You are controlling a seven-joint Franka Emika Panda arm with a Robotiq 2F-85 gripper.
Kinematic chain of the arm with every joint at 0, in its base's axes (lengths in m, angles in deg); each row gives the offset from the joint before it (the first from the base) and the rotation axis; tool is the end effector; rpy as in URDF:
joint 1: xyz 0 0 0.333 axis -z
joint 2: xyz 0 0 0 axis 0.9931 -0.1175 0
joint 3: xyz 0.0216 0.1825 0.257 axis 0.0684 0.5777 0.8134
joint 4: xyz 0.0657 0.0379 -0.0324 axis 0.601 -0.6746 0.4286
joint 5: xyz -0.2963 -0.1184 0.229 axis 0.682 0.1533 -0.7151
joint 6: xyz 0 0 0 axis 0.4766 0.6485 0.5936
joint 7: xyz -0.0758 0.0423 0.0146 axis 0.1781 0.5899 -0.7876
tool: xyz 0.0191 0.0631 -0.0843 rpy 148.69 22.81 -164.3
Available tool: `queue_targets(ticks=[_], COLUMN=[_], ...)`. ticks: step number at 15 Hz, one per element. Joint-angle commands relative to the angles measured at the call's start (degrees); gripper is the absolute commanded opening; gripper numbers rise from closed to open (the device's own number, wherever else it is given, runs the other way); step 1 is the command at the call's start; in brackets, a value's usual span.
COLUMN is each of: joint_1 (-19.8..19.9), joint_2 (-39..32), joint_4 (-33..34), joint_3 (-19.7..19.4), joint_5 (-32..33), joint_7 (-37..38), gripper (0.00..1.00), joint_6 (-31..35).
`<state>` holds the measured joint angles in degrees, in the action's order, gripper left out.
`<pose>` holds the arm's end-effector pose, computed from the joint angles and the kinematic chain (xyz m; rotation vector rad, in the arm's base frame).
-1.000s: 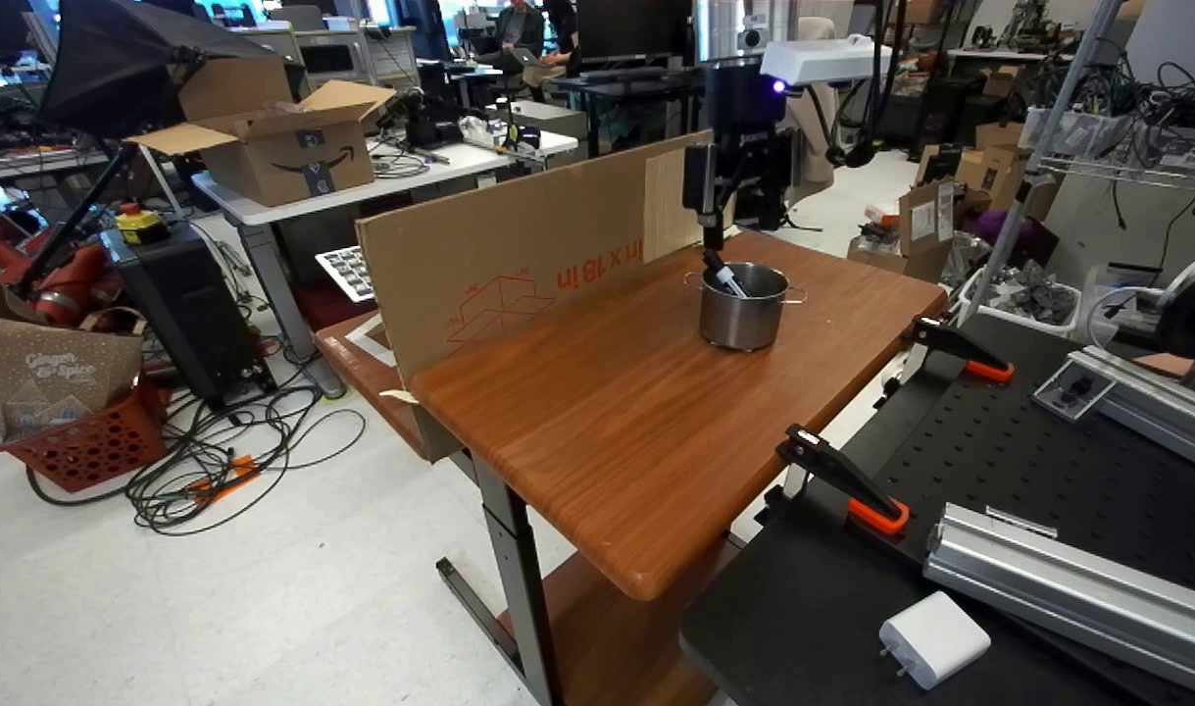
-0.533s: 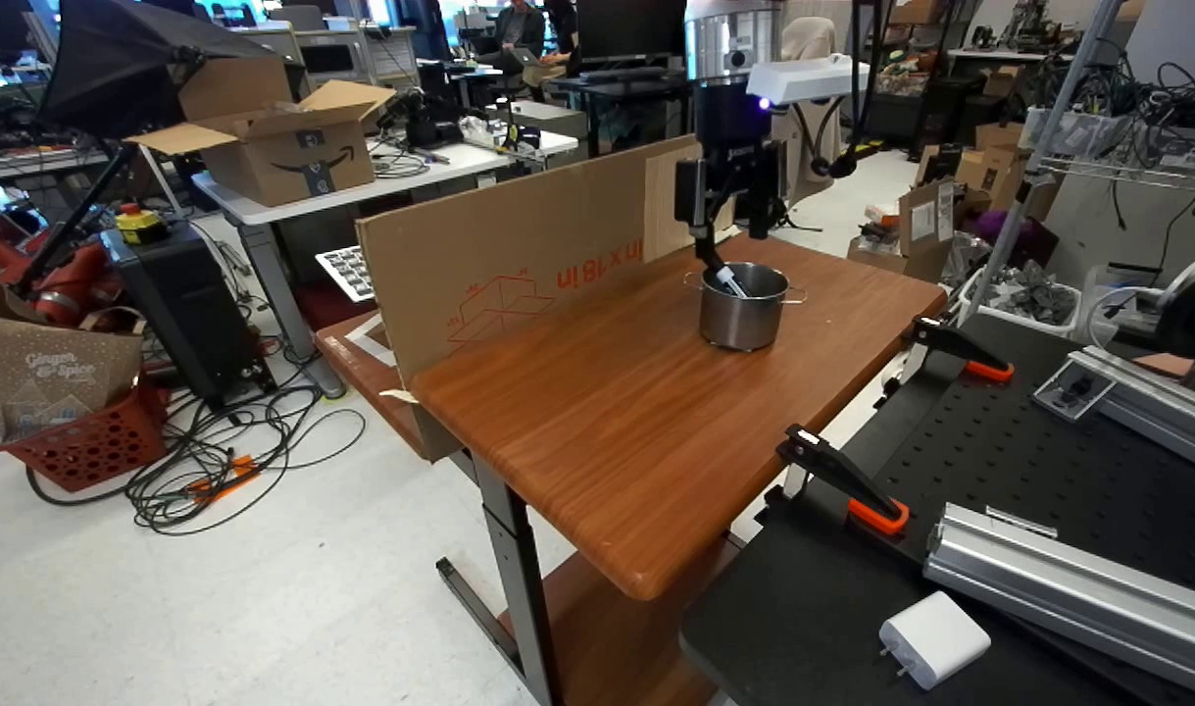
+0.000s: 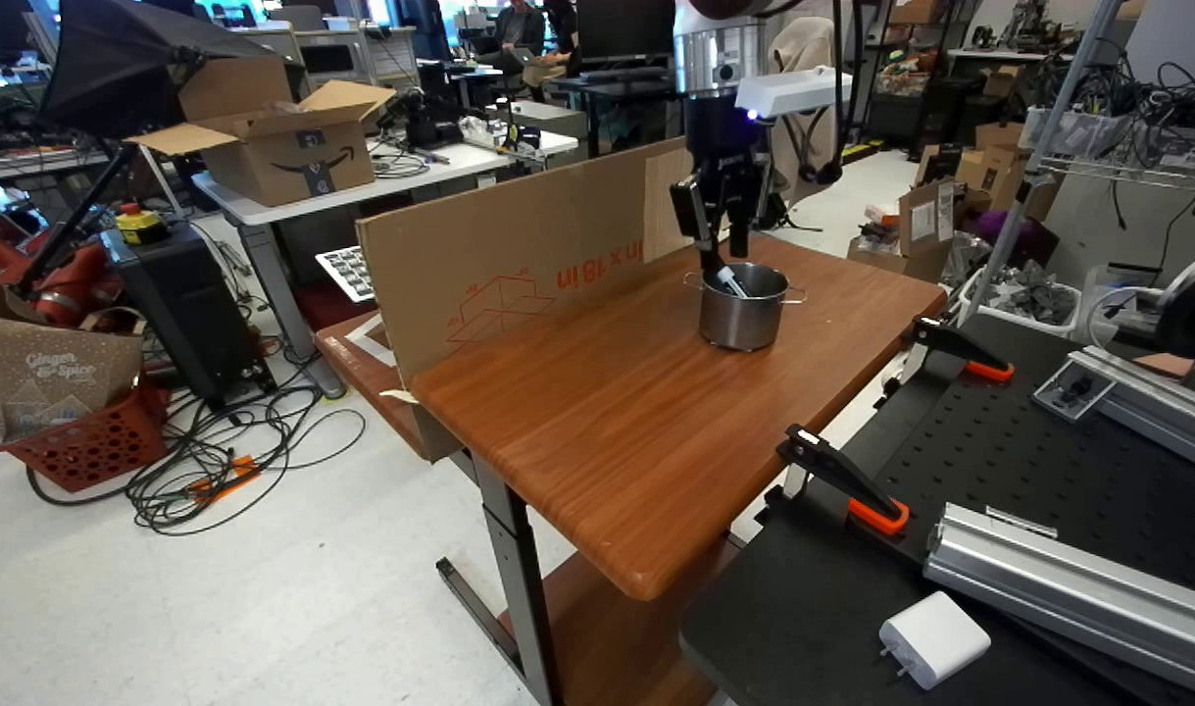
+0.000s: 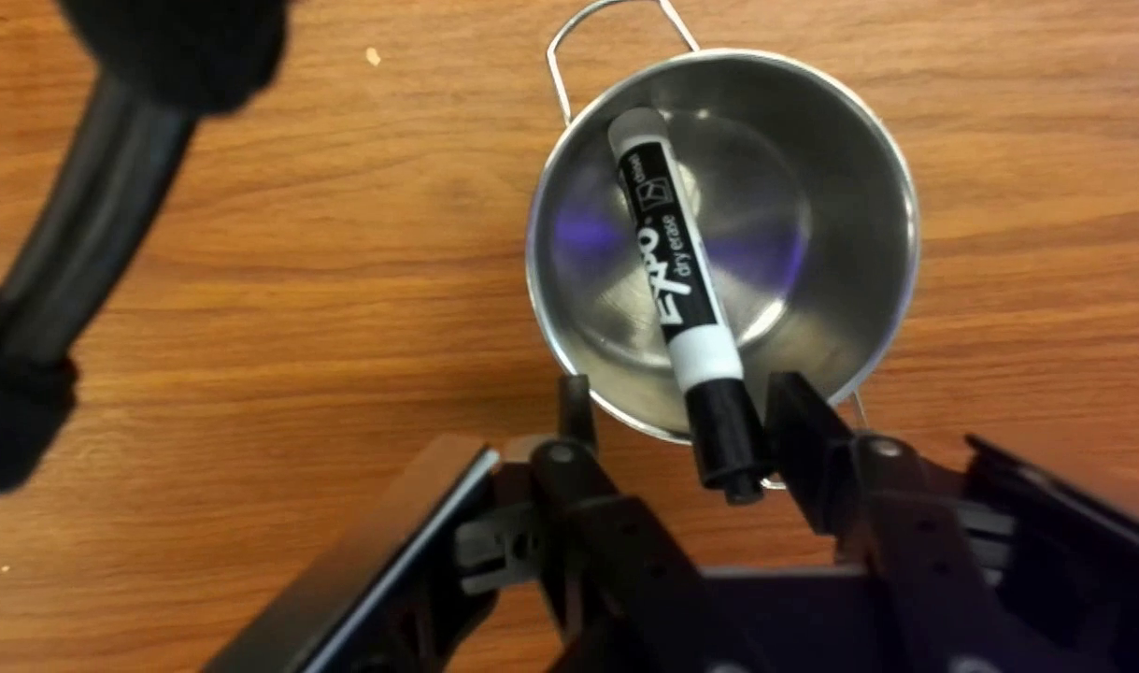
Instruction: Put the marker on the desk
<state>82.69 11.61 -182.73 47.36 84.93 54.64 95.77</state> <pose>0.5714 0.0045 0.2117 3.1222 0.0286 -0.2254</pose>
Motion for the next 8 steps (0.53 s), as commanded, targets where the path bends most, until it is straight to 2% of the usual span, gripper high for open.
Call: queue_targets(ticks=[1,4,8], joint_1=[0.0,0.3,1.9], joint_2=[-1.1,-0.5,1.8], joint_4=[1.8,1.5,0.2], joint_3=[-0.1,0.0,0.4], joint_5=[1.0,0.5,-1.5], joint_7=[-0.8,-1.5,-3.1], gripper=[0.22,0.01,0.05], joint_6=[-1.2,-1.2,-1.6])
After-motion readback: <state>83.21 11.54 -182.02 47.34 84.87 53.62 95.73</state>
